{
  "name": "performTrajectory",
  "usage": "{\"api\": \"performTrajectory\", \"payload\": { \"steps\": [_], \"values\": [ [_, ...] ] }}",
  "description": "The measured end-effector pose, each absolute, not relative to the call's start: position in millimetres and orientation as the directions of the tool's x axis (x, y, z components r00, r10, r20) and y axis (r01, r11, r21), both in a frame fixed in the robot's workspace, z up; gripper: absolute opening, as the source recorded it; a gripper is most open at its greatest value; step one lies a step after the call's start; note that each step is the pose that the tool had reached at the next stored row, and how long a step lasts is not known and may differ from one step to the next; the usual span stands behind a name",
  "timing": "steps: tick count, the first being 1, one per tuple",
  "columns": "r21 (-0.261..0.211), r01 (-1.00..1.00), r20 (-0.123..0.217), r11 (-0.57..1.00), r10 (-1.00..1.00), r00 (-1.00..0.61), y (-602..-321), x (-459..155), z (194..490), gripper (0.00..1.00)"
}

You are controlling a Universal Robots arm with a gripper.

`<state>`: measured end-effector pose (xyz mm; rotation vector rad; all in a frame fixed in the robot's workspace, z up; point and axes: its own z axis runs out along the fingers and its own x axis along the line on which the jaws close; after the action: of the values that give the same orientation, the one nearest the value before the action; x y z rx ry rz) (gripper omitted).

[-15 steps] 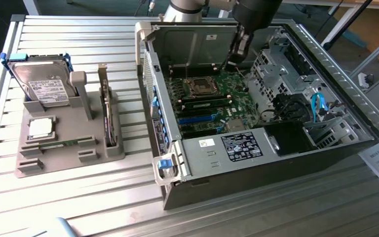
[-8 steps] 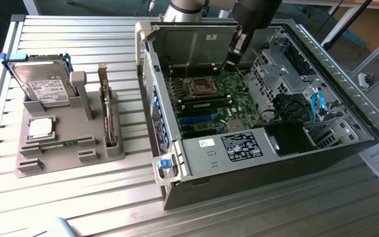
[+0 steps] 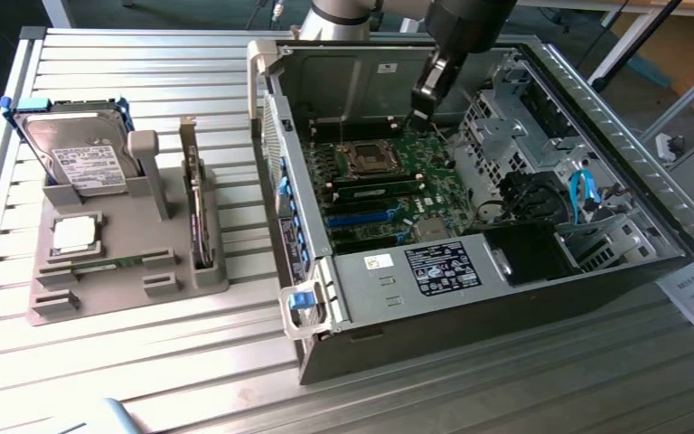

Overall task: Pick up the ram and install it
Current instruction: 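Press down the ram until it locks into place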

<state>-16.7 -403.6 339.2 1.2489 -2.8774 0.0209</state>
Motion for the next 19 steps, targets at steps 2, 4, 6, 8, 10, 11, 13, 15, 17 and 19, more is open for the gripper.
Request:
{"api": "performTrajectory", "payload": {
  "steps": [2,4,6,8,10,11,13,15,17,19],
  "values": [
    [-0.010,-0.702,0.010,0.712,-0.702,-0.712,-403.6,-16.7,339.2,0.11],
    [-0.010,-0.677,0.010,0.736,-0.677,-0.736,-403.6,-16.7,339.2,0.11],
    [-0.010,-0.657,0.010,0.754,-0.657,-0.754,-403.6,-16.7,339.2,0.11],
    [-0.010,-0.617,0.010,0.787,-0.617,-0.787,-403.6,-16.7,339.2,0.11],
    [-0.010,-0.590,0.010,0.807,-0.590,-0.807,-403.6,-16.7,339.2,0.11],
    [-0.010,-0.576,0.010,0.818,-0.576,-0.818,-403.6,-16.7,339.2,0.11],
    [-0.010,-0.533,0.010,0.846,-0.533,-0.846,-403.6,-16.7,339.1,0.11],
    [-0.010,-0.494,0.010,0.869,-0.494,-0.869,-403.6,-16.7,339.1,0.11],
    [-0.010,-0.467,0.010,0.884,-0.467,-0.884,-403.6,-16.7,339.2,0.11],
    [-0.010,-0.440,0.010,0.898,-0.440,-0.898,-403.6,-16.7,339.1,0.11]
  ]
}}
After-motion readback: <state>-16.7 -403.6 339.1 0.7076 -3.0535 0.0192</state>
